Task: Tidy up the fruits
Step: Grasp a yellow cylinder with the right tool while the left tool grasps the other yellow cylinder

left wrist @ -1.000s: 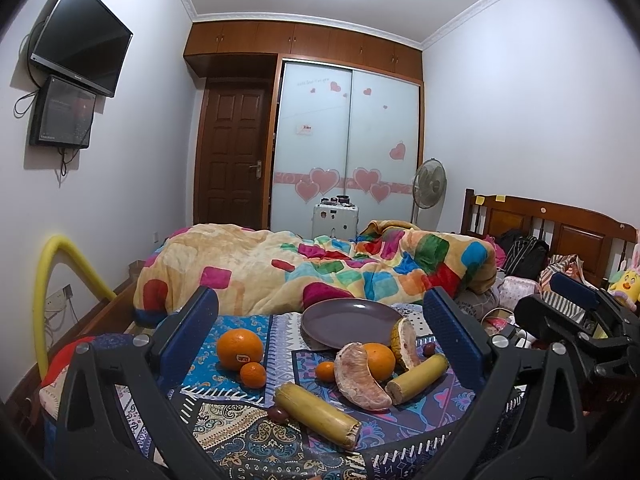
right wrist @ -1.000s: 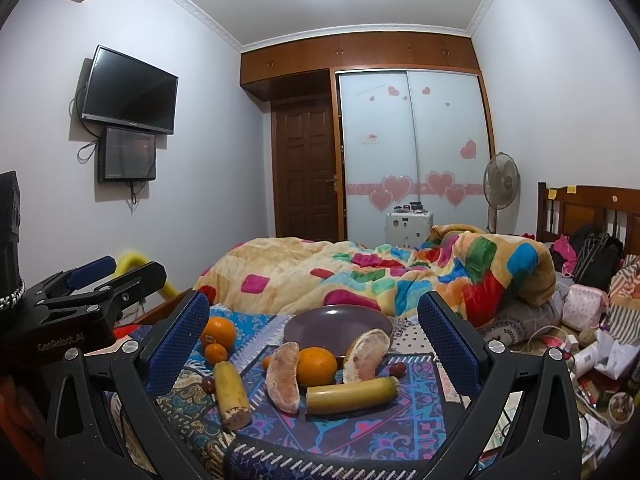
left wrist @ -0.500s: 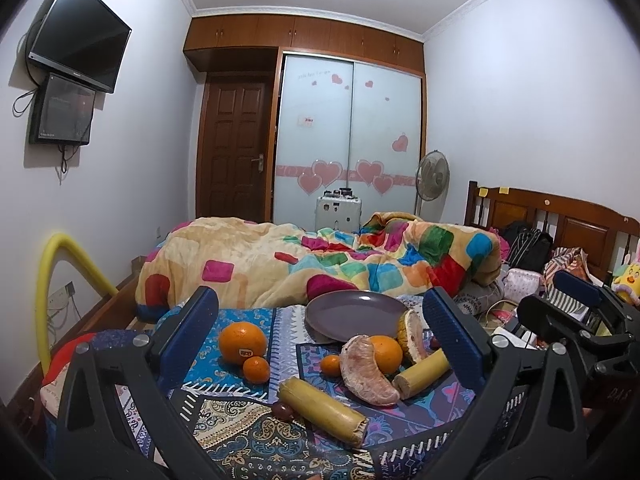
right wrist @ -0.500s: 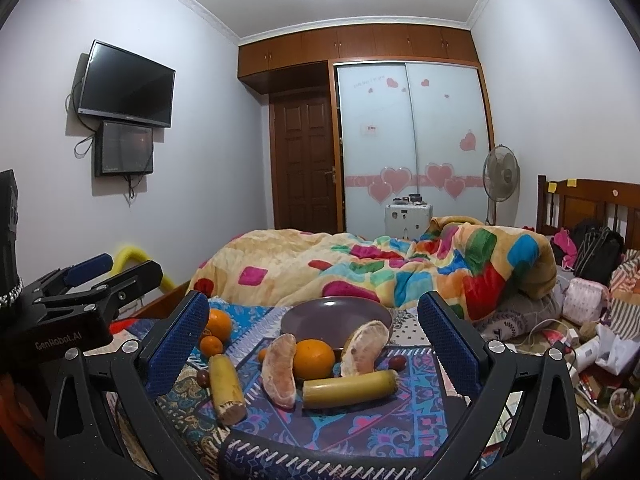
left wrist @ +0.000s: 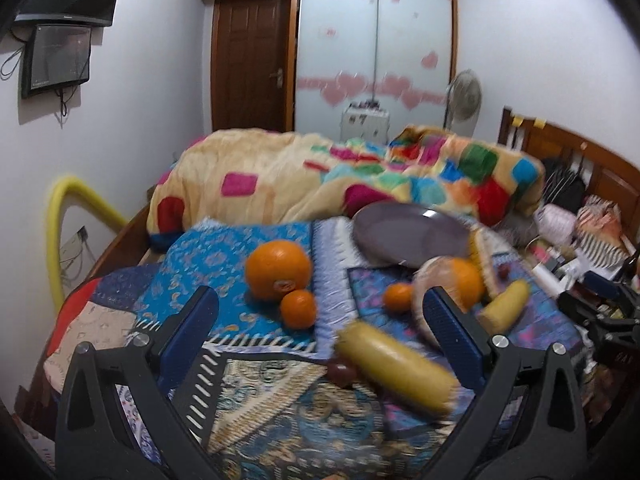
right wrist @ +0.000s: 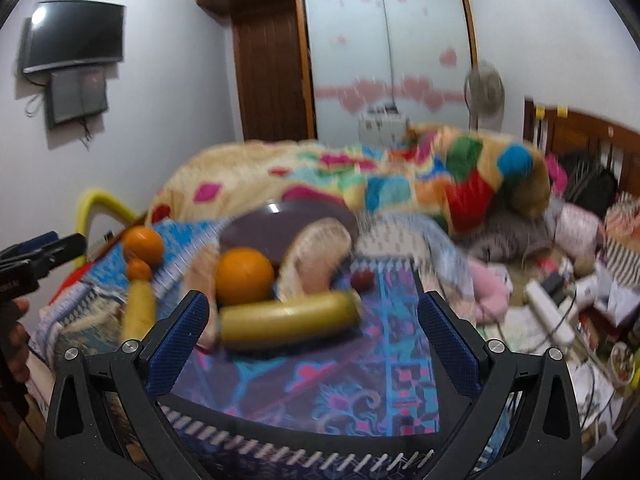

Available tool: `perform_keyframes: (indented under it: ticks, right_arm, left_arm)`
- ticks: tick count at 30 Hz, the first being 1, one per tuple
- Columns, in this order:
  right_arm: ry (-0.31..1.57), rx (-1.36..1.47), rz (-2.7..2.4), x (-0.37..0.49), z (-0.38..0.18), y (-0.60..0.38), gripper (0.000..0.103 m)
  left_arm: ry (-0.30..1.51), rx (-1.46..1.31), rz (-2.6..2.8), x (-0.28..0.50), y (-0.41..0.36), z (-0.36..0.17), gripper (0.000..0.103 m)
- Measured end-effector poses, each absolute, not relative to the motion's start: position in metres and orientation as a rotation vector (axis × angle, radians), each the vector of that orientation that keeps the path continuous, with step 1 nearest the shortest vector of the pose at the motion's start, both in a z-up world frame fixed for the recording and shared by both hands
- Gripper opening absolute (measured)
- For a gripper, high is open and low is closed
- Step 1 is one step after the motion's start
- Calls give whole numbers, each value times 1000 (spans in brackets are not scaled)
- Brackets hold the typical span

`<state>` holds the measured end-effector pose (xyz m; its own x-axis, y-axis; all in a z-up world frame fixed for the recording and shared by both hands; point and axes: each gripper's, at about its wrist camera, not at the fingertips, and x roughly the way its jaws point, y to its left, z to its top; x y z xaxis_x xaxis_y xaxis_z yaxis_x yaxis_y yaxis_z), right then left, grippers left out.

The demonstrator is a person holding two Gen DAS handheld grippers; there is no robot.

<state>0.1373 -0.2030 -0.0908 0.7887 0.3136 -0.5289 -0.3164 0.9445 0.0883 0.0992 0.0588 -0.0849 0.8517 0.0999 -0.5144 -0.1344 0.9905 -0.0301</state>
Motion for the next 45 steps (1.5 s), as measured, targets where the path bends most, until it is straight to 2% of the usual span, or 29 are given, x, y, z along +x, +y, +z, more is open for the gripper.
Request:
perform_keyframes:
  ticks: [6,16,18,22,30,34,36,39,41,45]
  right_arm:
    - [598,-31,315,136,-101,-195,103]
    - [651,-120,387,159,-121,-150,103]
    - [651,-125,386,158,-123,-152,98]
    - [662,-141,413,153,-125,-160,96]
    - [673,-158,411,142,-123,-184,80]
    - [682,-144,379,138,-122,-204,79]
    - [692,-130,366,138,-121,-213,79]
    - [706,-104,370,135,-119,-222,78]
    - [701,-74,402,133,-114,-222,78]
    - [661,-54,427,132,-108,-208,78]
  left_arm:
    - [641,-76,119,119,71,-105,103]
    - [727,-36,44,126,33,-117,103]
    - [754,-39,40,129,30,-122,103]
    - [765,-30,37,127,18,-128,103]
    - [762,-26,56,120,3,-132,103]
    - [775,-56,62,118,6,-132,103]
    - [782,-73,54,116,9,-132,101]
    - [800,-88,30,112,11,-129,92]
    - [807,-94,11,107,10,-128,80]
    - [812,-76,-5,104,2,-127,75]
